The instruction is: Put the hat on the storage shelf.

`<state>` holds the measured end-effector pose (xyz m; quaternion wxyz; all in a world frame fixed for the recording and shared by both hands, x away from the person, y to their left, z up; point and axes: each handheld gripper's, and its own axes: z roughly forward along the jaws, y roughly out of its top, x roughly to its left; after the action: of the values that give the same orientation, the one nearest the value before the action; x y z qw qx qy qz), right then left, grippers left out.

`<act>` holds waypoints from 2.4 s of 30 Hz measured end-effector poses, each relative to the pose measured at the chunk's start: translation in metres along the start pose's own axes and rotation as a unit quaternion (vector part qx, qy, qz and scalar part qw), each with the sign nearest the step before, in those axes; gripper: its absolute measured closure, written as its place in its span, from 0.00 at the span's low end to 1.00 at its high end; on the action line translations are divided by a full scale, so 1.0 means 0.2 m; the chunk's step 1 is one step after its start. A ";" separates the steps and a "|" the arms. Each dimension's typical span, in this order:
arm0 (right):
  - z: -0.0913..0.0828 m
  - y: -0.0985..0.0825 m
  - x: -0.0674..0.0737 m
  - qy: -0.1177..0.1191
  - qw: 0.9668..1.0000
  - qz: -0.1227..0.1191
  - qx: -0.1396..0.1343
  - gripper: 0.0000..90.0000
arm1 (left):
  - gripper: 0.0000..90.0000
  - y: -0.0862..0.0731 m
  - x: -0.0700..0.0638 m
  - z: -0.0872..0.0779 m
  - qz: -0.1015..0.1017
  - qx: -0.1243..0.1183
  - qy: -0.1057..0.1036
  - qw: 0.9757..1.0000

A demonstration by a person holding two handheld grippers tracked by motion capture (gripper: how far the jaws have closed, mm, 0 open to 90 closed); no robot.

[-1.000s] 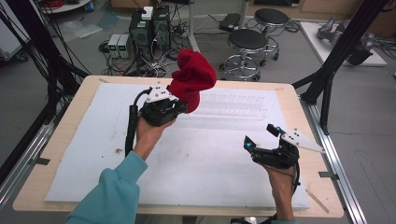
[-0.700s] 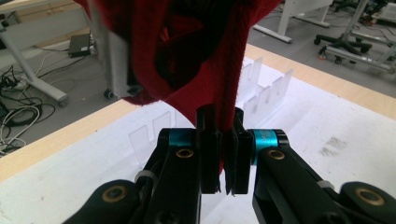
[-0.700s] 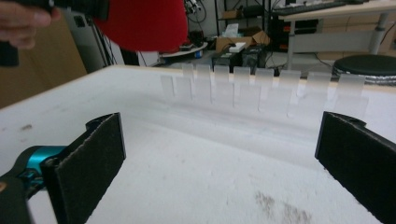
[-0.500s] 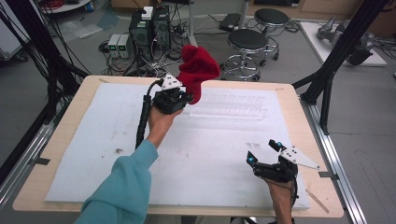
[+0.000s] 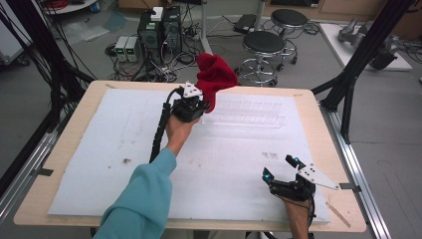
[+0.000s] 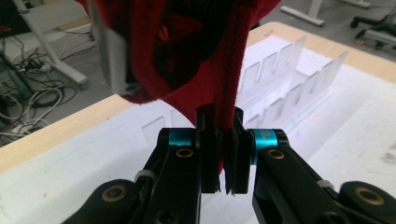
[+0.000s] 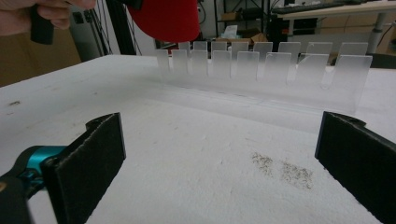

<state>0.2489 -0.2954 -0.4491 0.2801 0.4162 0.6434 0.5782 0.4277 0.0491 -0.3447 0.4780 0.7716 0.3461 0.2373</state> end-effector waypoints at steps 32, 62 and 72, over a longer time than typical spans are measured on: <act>0.02 0.00 -0.01 -0.012 1.000 0.003 -0.015 0.01 | 0.95 -0.11 -0.04 0.12 -0.019 0.029 0.038 0.999; 0.02 -0.01 0.01 -0.012 1.000 -0.010 -0.015 0.01 | 0.24 -0.18 0.01 0.05 -0.040 0.051 -0.020 0.998; 0.00 -0.02 0.02 -0.011 0.999 -0.019 -0.035 0.01 | 0.20 -0.33 0.10 -0.30 0.008 -0.017 -0.123 0.992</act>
<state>0.2463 -0.2922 -0.4521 0.3125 0.3996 0.6276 0.5906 0.3780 0.1192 -0.3778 0.5286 0.7892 0.2745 0.1500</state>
